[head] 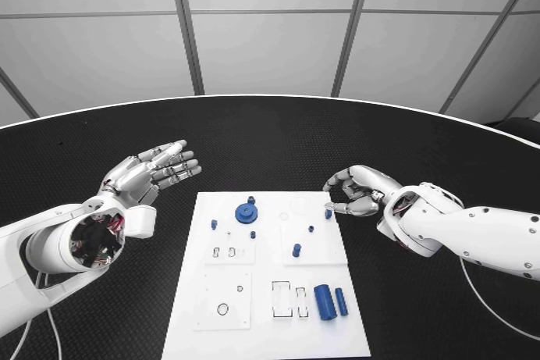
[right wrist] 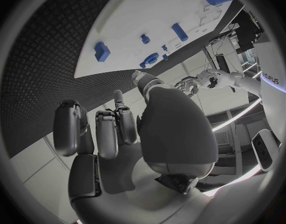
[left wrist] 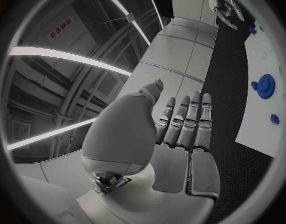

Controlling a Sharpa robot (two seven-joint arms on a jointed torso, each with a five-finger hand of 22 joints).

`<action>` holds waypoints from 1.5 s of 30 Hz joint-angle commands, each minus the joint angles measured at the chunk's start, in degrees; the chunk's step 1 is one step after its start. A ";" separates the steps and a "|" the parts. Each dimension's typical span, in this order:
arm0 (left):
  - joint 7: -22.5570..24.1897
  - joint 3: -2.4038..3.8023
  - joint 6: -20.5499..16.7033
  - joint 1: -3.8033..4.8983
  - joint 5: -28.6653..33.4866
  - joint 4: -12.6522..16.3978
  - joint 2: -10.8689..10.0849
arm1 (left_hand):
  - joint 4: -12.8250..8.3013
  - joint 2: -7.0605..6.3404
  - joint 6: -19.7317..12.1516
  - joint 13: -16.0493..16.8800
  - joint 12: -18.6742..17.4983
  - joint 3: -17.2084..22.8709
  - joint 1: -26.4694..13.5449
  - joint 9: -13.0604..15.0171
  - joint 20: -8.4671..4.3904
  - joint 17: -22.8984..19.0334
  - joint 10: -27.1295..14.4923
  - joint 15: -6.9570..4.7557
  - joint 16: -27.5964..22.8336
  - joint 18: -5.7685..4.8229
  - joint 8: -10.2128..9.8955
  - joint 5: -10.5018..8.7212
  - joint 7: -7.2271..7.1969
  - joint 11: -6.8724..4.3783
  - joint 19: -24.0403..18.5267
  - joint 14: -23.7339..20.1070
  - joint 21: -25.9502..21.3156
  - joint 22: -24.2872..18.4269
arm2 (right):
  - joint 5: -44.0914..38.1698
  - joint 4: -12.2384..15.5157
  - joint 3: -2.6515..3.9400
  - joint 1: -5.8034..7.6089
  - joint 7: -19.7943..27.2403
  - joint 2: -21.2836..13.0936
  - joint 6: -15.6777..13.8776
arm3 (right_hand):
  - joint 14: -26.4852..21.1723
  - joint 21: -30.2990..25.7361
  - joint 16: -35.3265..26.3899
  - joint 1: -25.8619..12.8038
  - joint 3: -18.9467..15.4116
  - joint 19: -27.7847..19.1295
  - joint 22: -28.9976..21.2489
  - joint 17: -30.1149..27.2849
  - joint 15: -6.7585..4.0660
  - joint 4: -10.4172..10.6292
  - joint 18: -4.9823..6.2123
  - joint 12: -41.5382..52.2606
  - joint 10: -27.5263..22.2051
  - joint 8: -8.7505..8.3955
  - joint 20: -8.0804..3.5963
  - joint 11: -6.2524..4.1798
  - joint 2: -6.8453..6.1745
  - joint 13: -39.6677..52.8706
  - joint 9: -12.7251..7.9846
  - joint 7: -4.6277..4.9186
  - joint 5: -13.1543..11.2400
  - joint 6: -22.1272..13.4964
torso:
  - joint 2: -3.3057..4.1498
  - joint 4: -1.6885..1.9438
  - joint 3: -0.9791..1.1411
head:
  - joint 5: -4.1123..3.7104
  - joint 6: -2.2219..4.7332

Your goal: Assemble the parts on the task board

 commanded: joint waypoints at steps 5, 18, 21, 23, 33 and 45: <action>-0.06 0.00 0.04 -0.01 0.00 -0.21 -0.04 | -0.28 0.03 0.08 -0.04 -0.36 0.22 -0.57 -0.02 0.19 0.09 -0.26 0.24 -0.19 0.80 -0.15 0.01 5.14 -0.02 0.39 -0.32 -0.30 -0.10 | 0.15 -1.98 -0.04 -2.50 -0.31 0.89 -1.00 | 5.09 -0.19 -0.21 0.60 -0.48 -0.18 2.40 10.74 0.10 -0.23 -0.11 -0.30 -0.39 -0.74 -0.08 0.01 -0.33 6.45 -0.28 0.19 -0.33 -0.47 | 0.11 -0.10 0.17 | 0.00 -0.33; -0.07 0.00 0.06 -0.01 0.00 -0.52 -0.07 | -0.28 0.03 0.08 -0.04 -0.36 0.22 -0.57 -0.02 0.19 0.09 -0.26 0.24 -0.19 0.80 -0.15 0.01 5.14 -0.02 0.39 -0.32 -0.30 -0.10 | 0.18 -3.70 -0.05 -3.05 -1.70 1.88 -1.21 | 5.12 -0.29 -0.17 0.73 -1.60 -0.17 2.39 10.86 0.33 0.13 -0.12 -0.59 -0.61 -1.45 0.08 0.28 -0.31 6.21 -0.56 0.48 -0.45 -1.24 | 0.06 -0.01 -0.13 | -0.17 -0.72; -0.08 0.00 0.07 -0.01 0.00 -0.56 -0.07 | -0.28 0.03 0.08 -0.04 -0.36 0.22 -0.57 -0.02 0.19 0.09 -0.26 0.24 -0.19 0.80 -0.15 0.01 5.14 -0.02 0.39 -0.32 -0.30 -0.10 | 0.18 -4.11 -0.05 -3.07 -1.91 2.19 -1.18 | 5.12 -0.25 -0.17 0.75 -1.64 -0.14 2.44 10.87 0.33 0.14 -0.13 -0.55 -0.58 -1.47 0.09 0.28 -0.28 6.25 -0.57 0.48 -0.46 -1.26 | 0.06 0.02 -0.15 | -0.23 -0.76; -0.09 0.00 0.07 -0.01 0.00 -0.58 -0.08 | -0.28 0.03 0.08 -0.04 -0.36 0.22 -0.57 -0.02 0.19 0.09 -0.26 0.24 -0.19 0.80 -0.15 0.01 5.14 -0.02 0.39 -0.32 -0.30 -0.10 | 0.18 -4.28 -0.05 -3.07 -1.99 2.35 -1.04 | 5.13 -0.20 -0.15 0.77 -1.65 -0.11 2.49 10.92 0.34 0.15 -0.14 -0.52 -0.56 -1.49 0.10 0.29 -0.24 6.28 -0.57 0.49 -0.46 -1.27 | 0.03 0.03 -0.19 | -0.26 -0.83; -0.09 0.00 0.07 -0.01 0.00 -0.59 -0.06 | -0.28 0.03 0.08 -0.04 -0.36 0.22 -0.57 -0.02 0.19 0.09 -0.26 0.24 -0.19 0.80 -0.15 0.01 5.14 -0.02 0.39 -0.32 -0.30 -0.10 | 0.18 -4.69 -0.05 -3.09 -2.36 3.06 -0.23 | 5.20 0.06 -0.04 1.43 -1.63 0.11 2.85 11.21 0.31 0.27 -0.22 0.02 -0.10 -1.03 0.15 0.19 0.50 6.83 -0.40 0.34 -0.38 0.01 | 0.03 -0.04 -0.22 | -0.22 -0.99; -0.11 0.00 0.05 -0.01 0.00 -0.53 -0.08 | -0.28 0.03 0.08 -0.04 -0.36 0.22 -0.57 -0.02 0.19 0.09 -0.26 0.24 -0.19 0.80 -0.15 0.01 5.14 -0.02 0.39 -0.32 -0.30 -0.10 | 0.18 -5.13 -0.05 -3.09 -2.73 3.52 0.89 | 5.30 0.61 0.13 2.06 -0.42 0.52 3.54 11.65 -0.02 0.26 -0.37 0.81 0.60 -0.14 -0.11 -0.25 1.25 7.64 -0.17 -0.15 0.10 2.49 | 0.00 -0.02 -0.23 | -0.13 -1.19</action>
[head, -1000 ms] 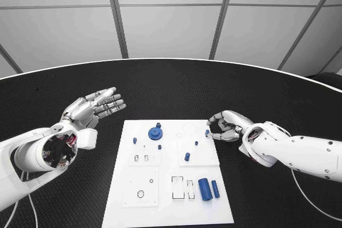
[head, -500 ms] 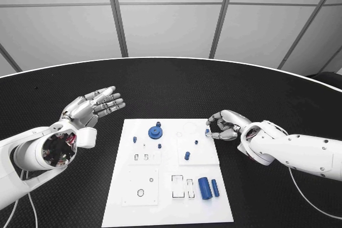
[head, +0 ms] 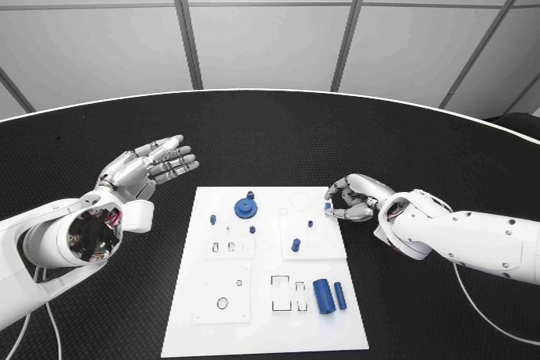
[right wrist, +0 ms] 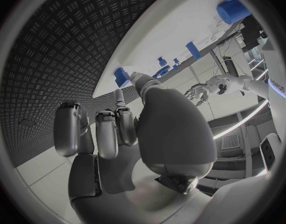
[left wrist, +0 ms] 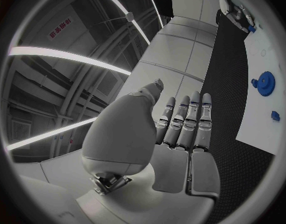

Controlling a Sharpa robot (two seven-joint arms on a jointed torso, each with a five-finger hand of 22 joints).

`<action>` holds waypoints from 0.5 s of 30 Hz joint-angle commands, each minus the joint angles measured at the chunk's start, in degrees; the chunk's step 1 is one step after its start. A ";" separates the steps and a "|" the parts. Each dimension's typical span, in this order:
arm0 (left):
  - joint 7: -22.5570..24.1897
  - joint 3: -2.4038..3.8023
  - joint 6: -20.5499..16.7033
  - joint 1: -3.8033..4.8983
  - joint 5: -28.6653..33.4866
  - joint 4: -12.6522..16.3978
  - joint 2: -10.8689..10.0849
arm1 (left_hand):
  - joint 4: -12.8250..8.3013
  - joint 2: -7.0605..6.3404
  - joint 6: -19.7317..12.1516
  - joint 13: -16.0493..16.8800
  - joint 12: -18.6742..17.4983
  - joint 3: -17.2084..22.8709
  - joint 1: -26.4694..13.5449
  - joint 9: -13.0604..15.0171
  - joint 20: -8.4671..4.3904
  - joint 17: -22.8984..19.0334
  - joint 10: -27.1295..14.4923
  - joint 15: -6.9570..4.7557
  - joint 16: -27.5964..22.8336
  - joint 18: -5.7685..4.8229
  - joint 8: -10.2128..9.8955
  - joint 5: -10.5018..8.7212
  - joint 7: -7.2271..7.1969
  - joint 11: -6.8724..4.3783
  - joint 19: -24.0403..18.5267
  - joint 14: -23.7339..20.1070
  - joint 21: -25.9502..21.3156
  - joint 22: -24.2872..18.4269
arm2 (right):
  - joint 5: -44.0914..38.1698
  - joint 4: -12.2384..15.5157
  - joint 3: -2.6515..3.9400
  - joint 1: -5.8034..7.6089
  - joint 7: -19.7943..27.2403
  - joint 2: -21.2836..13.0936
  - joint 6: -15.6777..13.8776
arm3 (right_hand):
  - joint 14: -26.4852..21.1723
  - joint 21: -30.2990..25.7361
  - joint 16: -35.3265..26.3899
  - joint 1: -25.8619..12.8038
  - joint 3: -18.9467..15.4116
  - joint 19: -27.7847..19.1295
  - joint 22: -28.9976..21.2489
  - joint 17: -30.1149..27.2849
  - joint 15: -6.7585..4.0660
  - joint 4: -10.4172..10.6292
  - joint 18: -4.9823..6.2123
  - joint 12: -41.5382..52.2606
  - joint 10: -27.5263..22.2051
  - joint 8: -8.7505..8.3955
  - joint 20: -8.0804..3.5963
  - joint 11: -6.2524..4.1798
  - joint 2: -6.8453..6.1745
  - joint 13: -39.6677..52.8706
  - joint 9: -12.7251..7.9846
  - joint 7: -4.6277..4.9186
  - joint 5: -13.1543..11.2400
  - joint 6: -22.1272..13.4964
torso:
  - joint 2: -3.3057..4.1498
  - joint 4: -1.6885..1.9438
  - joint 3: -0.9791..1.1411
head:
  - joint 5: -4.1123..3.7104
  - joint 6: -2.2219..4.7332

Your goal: Assemble the parts on the task board

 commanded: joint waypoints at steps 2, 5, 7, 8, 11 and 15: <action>-0.01 0.00 -0.01 0.00 0.00 0.03 -0.04 | -0.28 0.03 0.08 -0.04 -0.37 0.22 -0.58 -0.03 0.19 0.06 -0.26 0.24 -0.19 0.81 -0.16 0.01 5.14 -0.02 0.39 -0.32 -0.30 -0.06 | 0.00 -0.09 0.00 0.00 -0.22 0.06 0.55 | 5.32 0.42 0.17 0.51 0.30 0.35 3.60 11.71 -0.06 -0.09 -0.39 0.39 0.56 0.24 0.08 -0.18 0.11 7.70 0.05 0.00 0.34 0.39 | 0.01 -0.05 -0.01 | -0.01 -0.11; -0.02 0.00 -0.02 0.00 0.00 0.06 -0.06 | -0.28 0.03 0.08 -0.04 -0.37 0.22 -0.58 -0.03 0.19 0.06 -0.26 0.24 -0.19 0.81 -0.16 0.01 5.14 -0.02 0.39 -0.32 -0.30 -0.06 | 0.00 -0.19 0.00 0.00 -0.34 0.05 0.80 | 5.33 0.48 0.18 0.55 0.38 0.39 3.67 11.73 -0.08 -0.12 -0.41 0.43 0.60 0.27 0.06 -0.21 0.12 7.74 0.05 -0.03 0.34 0.50 | 0.03 -0.06 0.02 | 0.07 -0.16; -0.03 0.00 -0.02 0.00 0.00 0.07 -0.07 | -0.28 0.03 0.08 -0.04 -0.37 0.22 -0.58 -0.03 0.19 0.06 -0.26 0.24 -0.19 0.81 -0.16 0.01 5.14 -0.02 0.39 -0.32 -0.30 -0.06 | 0.00 -0.26 0.00 0.00 -0.39 0.03 0.89 | 5.33 0.48 0.18 0.55 0.38 0.39 3.67 11.73 -0.08 -0.12 -0.41 0.43 0.60 0.27 0.06 -0.21 0.12 7.74 0.05 -0.03 0.34 0.50 | 0.00 -0.04 0.03 | 0.08 -0.15; -0.03 0.00 -0.02 0.00 0.00 0.07 -0.07 | -0.28 0.03 0.08 -0.04 -0.37 0.22 -0.58 -0.03 0.19 0.06 -0.26 0.24 -0.19 0.81 -0.16 0.01 5.14 -0.02 0.39 -0.32 -0.30 -0.06 | 0.00 -0.28 0.00 0.00 -0.41 0.02 0.92 | 5.33 0.48 0.18 0.58 0.43 0.39 3.68 11.75 -0.09 -0.14 -0.41 0.46 0.62 0.28 0.05 -0.23 0.13 7.77 0.05 -0.05 0.35 0.56 | 0.00 -0.04 0.03 | 0.08 -0.15; -0.05 0.00 -0.01 0.00 0.00 0.04 -0.08 | -0.28 0.03 0.08 -0.04 -0.37 0.22 -0.58 -0.03 0.19 0.06 -0.26 0.24 -0.19 0.81 -0.16 0.01 5.14 -0.02 0.39 -0.32 -0.30 -0.06 | 0.00 -0.30 0.00 -0.01 -0.46 0.00 1.03 | 5.33 0.48 0.18 0.59 0.44 0.39 3.68 11.75 -0.09 -0.15 -0.41 0.46 0.62 0.29 0.05 -0.23 0.13 7.77 0.05 -0.05 0.35 0.57 | -0.02 -0.03 0.00 | 0.07 -0.22; -0.06 0.00 -0.01 0.00 0.00 0.02 -0.10 | -0.28 0.03 0.08 -0.04 -0.37 0.22 -0.58 -0.03 0.19 0.06 -0.26 0.24 -0.19 0.81 -0.16 0.01 5.14 -0.02 0.39 -0.32 -0.30 -0.06 | 0.00 -0.30 0.00 -0.01 -0.48 0.05 1.15 | 5.35 0.60 0.22 0.64 0.52 0.47 3.82 11.84 -0.11 -0.18 -0.45 0.55 0.70 0.30 0.03 -0.25 0.14 7.86 0.05 -0.07 0.35 0.64 | -0.01 -0.03 0.01 | 0.10 -0.25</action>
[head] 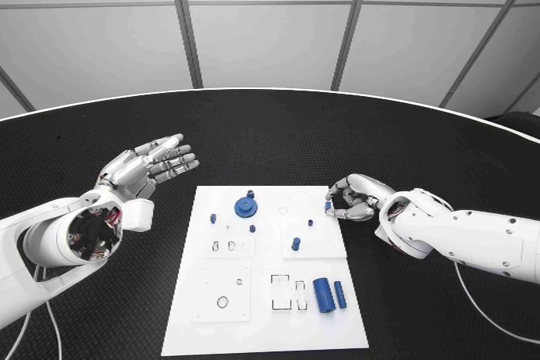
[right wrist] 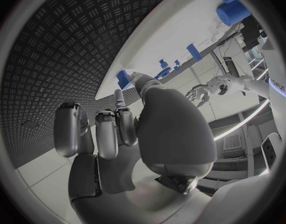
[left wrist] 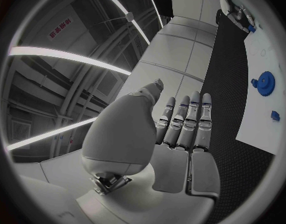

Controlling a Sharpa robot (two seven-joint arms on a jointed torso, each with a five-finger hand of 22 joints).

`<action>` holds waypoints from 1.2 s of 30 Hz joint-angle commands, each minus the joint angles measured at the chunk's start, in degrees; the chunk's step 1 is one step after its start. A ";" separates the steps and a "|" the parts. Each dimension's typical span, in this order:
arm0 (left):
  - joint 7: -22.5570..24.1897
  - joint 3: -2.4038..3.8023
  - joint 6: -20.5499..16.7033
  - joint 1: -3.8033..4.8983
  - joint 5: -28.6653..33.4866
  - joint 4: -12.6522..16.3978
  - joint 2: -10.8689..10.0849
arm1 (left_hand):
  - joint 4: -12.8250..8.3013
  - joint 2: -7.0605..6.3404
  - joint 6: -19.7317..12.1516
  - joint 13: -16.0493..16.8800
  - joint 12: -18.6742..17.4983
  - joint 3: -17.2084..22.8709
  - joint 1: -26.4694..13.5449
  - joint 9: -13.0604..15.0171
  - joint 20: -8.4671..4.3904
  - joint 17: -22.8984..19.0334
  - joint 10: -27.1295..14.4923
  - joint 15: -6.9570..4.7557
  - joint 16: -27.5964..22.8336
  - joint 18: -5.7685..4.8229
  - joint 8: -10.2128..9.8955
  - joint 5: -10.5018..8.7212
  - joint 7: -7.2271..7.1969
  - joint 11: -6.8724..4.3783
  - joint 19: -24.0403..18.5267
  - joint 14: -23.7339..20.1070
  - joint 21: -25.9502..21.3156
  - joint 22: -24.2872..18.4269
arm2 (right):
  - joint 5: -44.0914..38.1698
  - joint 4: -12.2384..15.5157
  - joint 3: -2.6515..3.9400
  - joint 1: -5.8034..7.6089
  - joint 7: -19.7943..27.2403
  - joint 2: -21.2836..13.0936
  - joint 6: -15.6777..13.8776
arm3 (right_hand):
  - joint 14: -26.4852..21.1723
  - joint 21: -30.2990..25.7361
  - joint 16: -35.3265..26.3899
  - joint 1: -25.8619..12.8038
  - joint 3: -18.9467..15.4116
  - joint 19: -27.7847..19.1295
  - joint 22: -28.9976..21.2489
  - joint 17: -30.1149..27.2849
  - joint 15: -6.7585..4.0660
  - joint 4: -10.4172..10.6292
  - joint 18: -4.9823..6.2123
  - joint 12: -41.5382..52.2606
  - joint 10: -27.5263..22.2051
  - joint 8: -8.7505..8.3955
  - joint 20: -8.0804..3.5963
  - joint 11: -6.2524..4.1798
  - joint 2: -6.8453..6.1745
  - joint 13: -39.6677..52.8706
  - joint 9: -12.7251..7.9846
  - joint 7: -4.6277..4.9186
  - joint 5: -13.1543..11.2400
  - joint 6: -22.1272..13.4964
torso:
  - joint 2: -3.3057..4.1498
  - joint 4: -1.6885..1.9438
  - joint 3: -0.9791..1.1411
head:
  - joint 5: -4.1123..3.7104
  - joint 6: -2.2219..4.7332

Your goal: Assemble the parts on the task board

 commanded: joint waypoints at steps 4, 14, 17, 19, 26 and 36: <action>-0.02 0.00 0.01 0.00 0.00 -0.01 -0.02 | -0.28 0.03 0.08 -0.04 -0.37 0.22 -0.57 -0.03 0.19 0.07 -0.26 0.24 -0.19 0.80 -0.16 0.01 5.14 -0.02 0.39 -0.32 -0.30 -0.07 | 0.00 -0.05 0.00 0.00 -0.02 0.13 0.22 | 5.38 0.40 0.26 0.74 0.61 0.50 3.87 11.97 -0.17 -0.10 -0.45 0.45 0.82 0.37 -0.03 -0.32 0.20 8.00 0.06 0.06 0.35 0.71 | -0.02 -0.02 0.00 | 0.09 -0.10; -0.04 0.00 0.01 0.00 0.00 0.07 -0.08 | -0.63 0.03 0.07 -0.01 -0.38 0.56 -0.61 -0.06 0.19 0.08 -0.18 0.23 -0.24 0.79 -0.25 0.00 5.10 -0.05 0.42 -0.35 -0.35 -0.17 | 0.00 -0.34 0.00 -0.04 0.01 0.37 0.51 | 5.43 0.70 0.35 1.05 1.95 0.71 4.26 12.21 -0.44 -0.44 -0.54 0.78 1.13 0.63 -0.28 -0.62 0.84 8.35 0.06 -0.28 0.20 1.83 | 0.01 -0.01 -0.01 | 0.11 -0.31; -0.04 0.00 0.01 0.00 0.00 0.09 -0.10 | -0.63 0.03 0.07 -0.01 -0.38 0.56 -0.61 -0.06 0.19 0.08 -0.18 0.23 -0.24 0.79 -0.25 0.00 5.10 -0.05 0.42 -0.35 -0.35 -0.17 | 0.00 -0.34 0.00 -0.05 -0.01 0.41 0.60 | 5.43 0.74 0.35 1.10 2.28 0.73 4.32 12.21 -0.52 -0.57 -0.55 0.87 1.22 0.72 -0.35 -0.70 0.97 8.44 0.07 -0.38 0.09 2.13 | 0.01 0.02 -0.03 | 0.10 -0.38; -0.04 0.00 0.00 0.00 0.00 0.09 -0.11 | -0.63 0.03 0.07 -0.01 -0.38 0.56 -0.61 -0.06 0.19 0.08 -0.18 0.23 -0.24 0.79 -0.25 0.00 5.10 -0.05 0.42 -0.35 -0.35 -0.17 | 0.00 -0.36 0.00 -0.05 -0.04 0.47 0.64 | 5.45 0.84 0.38 1.11 2.45 0.79 4.44 12.29 -0.56 -0.65 -0.58 0.93 1.27 0.75 -0.39 -0.75 1.02 8.50 0.07 -0.43 0.00 2.28 | 0.00 -0.01 -0.02 | 0.13 -0.41; -0.06 0.00 0.01 0.01 0.00 0.12 -0.13 | -0.63 0.03 0.07 -0.01 -0.38 0.56 -0.61 -0.06 0.19 0.08 -0.18 0.23 -0.24 0.79 -0.25 0.00 5.10 -0.05 0.42 -0.35 -0.35 -0.17 | 0.00 -0.53 0.00 -0.06 -0.29 0.66 0.86 | 5.47 0.91 0.41 1.12 2.68 0.84 4.53 12.36 -0.62 -0.75 -0.61 1.01 1.34 0.81 -0.44 -0.81 1.09 8.58 0.07 -0.50 -0.13 2.47 | 0.01 -0.08 0.01 | 0.16 -0.51; -0.11 0.00 0.03 0.01 0.00 0.18 -0.21 | -0.63 0.03 0.07 -0.01 -0.38 0.56 -0.61 -0.06 0.19 0.08 -0.18 0.23 -0.24 0.79 -0.25 0.00 5.10 -0.05 0.42 -0.35 -0.35 -0.17 | 0.00 -0.89 0.00 -0.08 -0.62 0.89 1.21 | 5.50 1.23 0.46 0.99 3.56 1.04 4.91 12.50 -0.82 -1.06 -0.70 1.17 1.52 1.10 -0.63 -1.06 1.59 8.77 0.15 -0.78 -0.36 3.30 | -0.01 0.00 -0.02 | 0.14 -0.66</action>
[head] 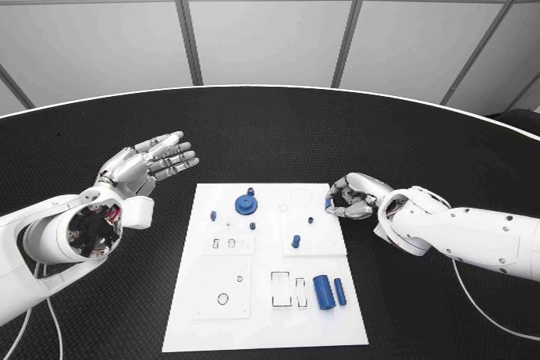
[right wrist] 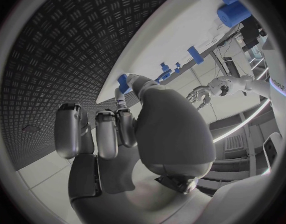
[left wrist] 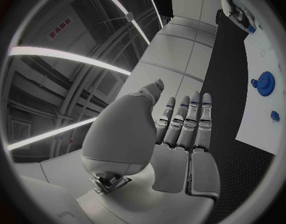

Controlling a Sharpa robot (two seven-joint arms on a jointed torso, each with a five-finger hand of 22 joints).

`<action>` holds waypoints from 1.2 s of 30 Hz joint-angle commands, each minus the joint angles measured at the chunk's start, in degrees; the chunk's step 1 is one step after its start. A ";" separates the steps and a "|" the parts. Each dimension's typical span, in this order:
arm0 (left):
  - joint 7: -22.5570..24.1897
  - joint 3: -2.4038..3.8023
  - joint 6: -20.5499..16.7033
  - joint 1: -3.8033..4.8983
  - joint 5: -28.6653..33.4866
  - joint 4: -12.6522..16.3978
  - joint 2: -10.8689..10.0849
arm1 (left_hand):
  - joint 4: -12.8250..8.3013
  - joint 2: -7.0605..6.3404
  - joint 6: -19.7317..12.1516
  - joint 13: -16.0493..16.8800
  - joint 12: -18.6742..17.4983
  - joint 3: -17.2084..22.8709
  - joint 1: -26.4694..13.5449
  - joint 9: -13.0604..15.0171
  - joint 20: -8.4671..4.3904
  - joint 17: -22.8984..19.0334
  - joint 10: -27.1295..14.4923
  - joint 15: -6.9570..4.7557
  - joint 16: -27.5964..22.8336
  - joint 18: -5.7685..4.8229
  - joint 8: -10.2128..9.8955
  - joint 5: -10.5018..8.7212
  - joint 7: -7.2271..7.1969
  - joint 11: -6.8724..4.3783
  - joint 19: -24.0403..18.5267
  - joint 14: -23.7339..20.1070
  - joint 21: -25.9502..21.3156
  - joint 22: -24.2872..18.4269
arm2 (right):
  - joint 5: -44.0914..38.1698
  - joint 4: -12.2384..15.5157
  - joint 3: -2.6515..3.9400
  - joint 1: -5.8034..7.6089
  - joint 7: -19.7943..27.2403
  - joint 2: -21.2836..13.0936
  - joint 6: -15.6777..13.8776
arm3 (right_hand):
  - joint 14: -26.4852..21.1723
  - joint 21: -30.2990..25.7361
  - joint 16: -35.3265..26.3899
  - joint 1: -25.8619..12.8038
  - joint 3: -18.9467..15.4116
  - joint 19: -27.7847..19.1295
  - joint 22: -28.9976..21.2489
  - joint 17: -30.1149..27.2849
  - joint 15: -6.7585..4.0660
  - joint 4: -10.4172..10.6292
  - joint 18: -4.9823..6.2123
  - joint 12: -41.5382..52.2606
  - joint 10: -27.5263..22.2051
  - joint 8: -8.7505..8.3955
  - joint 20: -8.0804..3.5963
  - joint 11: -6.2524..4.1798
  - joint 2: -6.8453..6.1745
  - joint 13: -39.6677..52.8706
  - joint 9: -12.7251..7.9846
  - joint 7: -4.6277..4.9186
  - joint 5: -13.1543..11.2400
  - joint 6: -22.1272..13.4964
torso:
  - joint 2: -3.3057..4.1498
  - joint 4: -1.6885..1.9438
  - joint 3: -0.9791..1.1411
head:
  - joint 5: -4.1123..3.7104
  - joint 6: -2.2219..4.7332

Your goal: Assemble the parts on the task board

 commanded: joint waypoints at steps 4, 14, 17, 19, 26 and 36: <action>-0.01 0.00 0.01 0.00 0.00 0.04 -0.06 | -0.15 0.03 0.07 -0.01 -0.20 0.08 -0.61 -0.06 0.04 0.10 -0.18 0.23 -0.24 0.80 -0.29 0.00 5.10 -0.05 0.26 -0.35 -0.35 -0.06 | 0.00 -0.08 0.00 0.00 -0.08 0.15 -0.03 | 5.55 0.40 0.23 -0.06 0.73 0.70 5.06 12.54 -0.54 -0.21 -0.73 0.33 1.37 0.43 -0.30 -0.54 0.88 8.84 0.14 -0.16 -0.38 0.80 | 0.00 0.03 0.01 | 0.02 -0.09; -0.04 0.00 0.04 0.00 0.00 0.03 -0.10 | -0.15 0.03 0.07 -0.01 -0.20 0.08 -0.61 -0.06 0.04 0.10 -0.18 0.23 -0.24 0.80 -0.29 0.00 5.10 -0.05 0.26 -0.35 -0.35 -0.06 | 0.00 -0.01 0.00 -0.01 0.04 0.26 -1.10 | 5.63 0.85 0.35 -0.48 1.76 0.98 5.60 12.86 -0.88 -0.61 -0.86 0.79 1.80 1.06 -0.60 -0.95 1.73 9.32 0.40 -0.65 -0.07 1.89 | -0.02 -0.04 0.03 | 0.07 -0.18; -0.05 0.00 0.07 0.00 0.00 -0.02 -0.09 | -0.15 0.03 0.07 -0.01 -0.20 0.08 -0.61 -0.06 0.04 0.10 -0.18 0.23 -0.24 0.80 -0.29 0.00 5.10 -0.05 0.26 -0.35 -0.35 -0.06 | 0.00 0.09 0.00 -0.01 0.16 0.23 -1.70 | 5.63 0.96 0.36 -0.64 2.11 1.06 5.74 12.89 -1.05 -0.85 -0.89 0.96 1.97 1.37 -0.75 -1.13 2.01 9.51 0.55 -0.86 0.20 2.33 | -0.07 -0.04 0.05 | 0.08 -0.19; -0.05 0.00 0.09 0.00 0.00 -0.08 -0.07 | -0.15 0.03 0.07 -0.01 -0.20 0.08 -0.61 -0.06 0.04 0.10 -0.18 0.23 -0.24 0.80 -0.29 0.00 5.10 -0.05 0.26 -0.35 -0.35 -0.06 | 0.00 0.20 0.00 -0.01 0.26 0.21 -2.22 | 5.66 1.24 0.41 -0.82 2.38 1.23 6.06 13.03 -1.37 -1.26 -0.96 1.27 2.25 2.04 -0.99 -1.46 2.07 9.82 0.88 -1.27 0.67 3.19 | -0.11 -0.10 0.08 | 0.14 -0.20; -0.06 0.00 0.19 0.00 0.00 -0.62 0.10 | -0.24 0.03 0.10 -0.01 -0.22 0.18 -0.68 -0.07 0.04 0.10 -0.20 0.24 -0.25 0.80 -0.33 0.00 5.11 -0.04 0.28 -0.36 -0.36 -0.10 | 0.00 2.09 0.04 0.00 0.13 -0.18 -3.56 | 5.70 1.59 0.46 -1.33 3.04 1.45 6.49 13.18 -1.70 -1.82 -1.08 1.46 2.49 2.53 -1.37 -1.81 2.34 10.05 1.20 -1.60 2.42 3.35 | -0.32 -0.29 0.11 | 0.32 0.02; -0.19 -0.01 0.46 -0.04 0.00 -2.68 0.92 | -0.31 0.02 0.11 -0.01 -0.24 0.26 -0.73 -0.08 0.04 0.11 -0.21 0.24 -0.26 0.79 -0.36 0.00 5.12 -0.04 0.29 -0.36 -0.37 -0.13 | 0.01 9.84 0.28 1.08 -2.29 -0.32 -3.63 | 5.78 2.03 0.61 -1.34 3.26 1.70 6.95 13.57 -1.77 -2.10 -1.20 1.76 2.72 2.72 -1.45 -1.90 2.47 10.36 1.33 -1.69 2.62 3.44 | -1.18 -0.72 -0.11 | 1.37 -0.24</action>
